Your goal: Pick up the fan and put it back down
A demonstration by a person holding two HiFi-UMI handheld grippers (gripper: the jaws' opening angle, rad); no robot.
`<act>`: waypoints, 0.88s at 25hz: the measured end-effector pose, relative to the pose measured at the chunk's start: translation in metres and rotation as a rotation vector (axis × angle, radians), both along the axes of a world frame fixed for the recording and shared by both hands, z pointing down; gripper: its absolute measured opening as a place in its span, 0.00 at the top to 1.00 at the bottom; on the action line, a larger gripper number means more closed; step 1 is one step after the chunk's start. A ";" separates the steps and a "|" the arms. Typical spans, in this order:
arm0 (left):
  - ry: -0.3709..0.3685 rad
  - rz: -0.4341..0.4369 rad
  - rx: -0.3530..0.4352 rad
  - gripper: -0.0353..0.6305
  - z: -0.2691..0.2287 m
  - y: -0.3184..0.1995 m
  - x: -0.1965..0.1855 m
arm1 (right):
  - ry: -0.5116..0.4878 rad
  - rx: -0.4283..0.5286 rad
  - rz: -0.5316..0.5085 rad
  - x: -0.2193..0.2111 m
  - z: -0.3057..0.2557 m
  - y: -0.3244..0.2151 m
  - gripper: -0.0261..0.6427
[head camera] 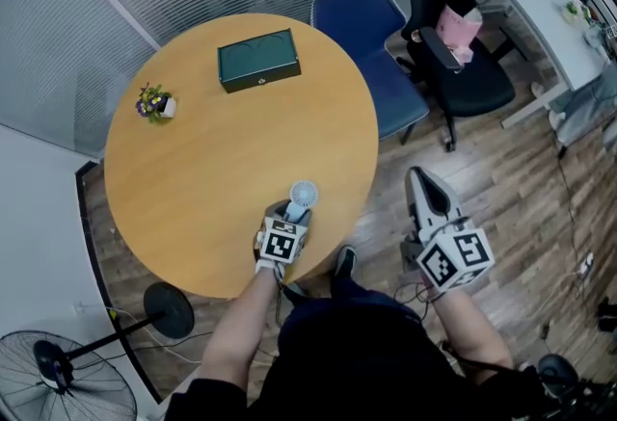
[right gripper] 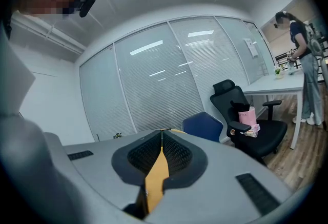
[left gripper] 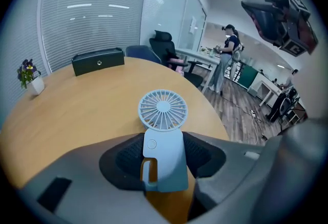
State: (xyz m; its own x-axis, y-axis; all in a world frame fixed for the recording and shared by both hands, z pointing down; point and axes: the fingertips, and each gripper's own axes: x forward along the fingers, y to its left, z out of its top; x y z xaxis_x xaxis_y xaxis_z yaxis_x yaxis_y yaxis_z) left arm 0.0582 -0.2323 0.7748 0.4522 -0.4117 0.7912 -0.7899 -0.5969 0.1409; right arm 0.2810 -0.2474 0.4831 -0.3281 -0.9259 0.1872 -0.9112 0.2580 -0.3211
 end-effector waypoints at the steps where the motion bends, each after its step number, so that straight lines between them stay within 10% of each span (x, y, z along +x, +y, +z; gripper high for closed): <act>1: -0.008 -0.003 -0.003 0.62 0.003 0.000 0.000 | 0.000 -0.001 -0.005 -0.001 0.000 -0.001 0.94; 10: -0.040 0.030 0.053 0.58 0.011 0.000 0.000 | -0.005 -0.005 -0.027 -0.005 0.003 -0.007 0.94; 22: 0.098 -0.079 0.231 0.52 -0.095 -0.014 -0.039 | -0.017 0.023 -0.050 -0.049 -0.012 -0.006 0.94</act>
